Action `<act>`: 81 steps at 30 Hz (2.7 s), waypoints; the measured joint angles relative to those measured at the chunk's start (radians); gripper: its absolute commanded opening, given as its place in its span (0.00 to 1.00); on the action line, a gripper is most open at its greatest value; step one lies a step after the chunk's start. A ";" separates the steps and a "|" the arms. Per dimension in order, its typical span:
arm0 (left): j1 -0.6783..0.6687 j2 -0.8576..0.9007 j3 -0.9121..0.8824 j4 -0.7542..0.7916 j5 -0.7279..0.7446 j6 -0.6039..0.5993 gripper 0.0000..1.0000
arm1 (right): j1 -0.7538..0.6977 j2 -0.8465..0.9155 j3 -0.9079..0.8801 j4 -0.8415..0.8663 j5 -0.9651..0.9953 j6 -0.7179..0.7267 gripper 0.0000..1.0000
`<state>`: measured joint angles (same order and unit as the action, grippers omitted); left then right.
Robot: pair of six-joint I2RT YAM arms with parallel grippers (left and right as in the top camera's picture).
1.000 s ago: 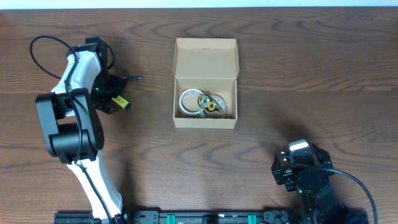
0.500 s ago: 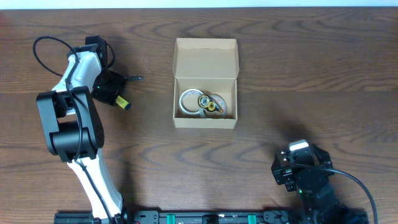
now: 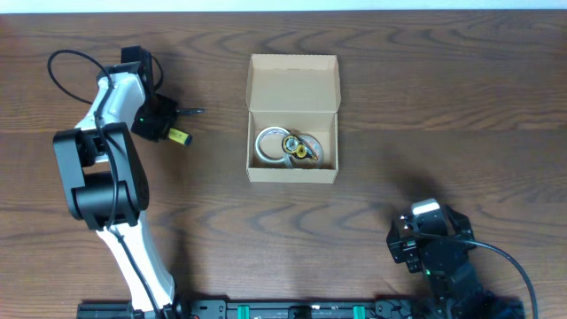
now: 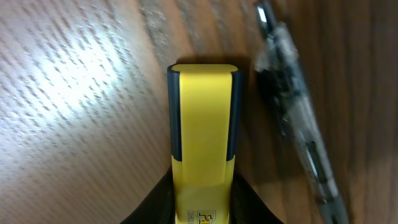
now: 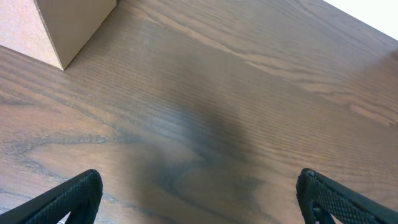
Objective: Pack container
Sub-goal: 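Move the left gripper back and grasp the yellow highlighter, then carry the highlighter into the box and open the left gripper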
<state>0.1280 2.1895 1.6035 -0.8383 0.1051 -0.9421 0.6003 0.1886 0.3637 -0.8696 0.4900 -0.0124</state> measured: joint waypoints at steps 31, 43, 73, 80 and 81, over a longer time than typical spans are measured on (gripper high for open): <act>-0.593 -0.403 0.015 0.031 -0.048 -0.235 0.20 | 0.000 0.000 0.000 0.000 0.000 0.000 0.99; -0.700 -0.353 0.015 -0.041 -0.024 -0.410 0.20 | 0.000 0.000 0.000 0.000 0.000 0.000 0.99; -0.743 -0.110 0.015 0.087 0.072 -0.631 0.51 | 0.000 0.000 0.000 0.000 0.000 0.000 0.99; -0.743 -0.110 0.015 0.097 0.051 -0.632 0.51 | 0.000 0.000 0.000 0.000 0.000 0.000 0.99; -0.743 -0.110 0.015 0.097 0.044 -0.632 0.51 | 0.000 0.000 0.000 0.000 0.000 0.000 0.99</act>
<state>-0.6147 2.0796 1.6184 -0.7414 0.1490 -1.5738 0.6003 0.1886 0.3637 -0.8696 0.4896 -0.0124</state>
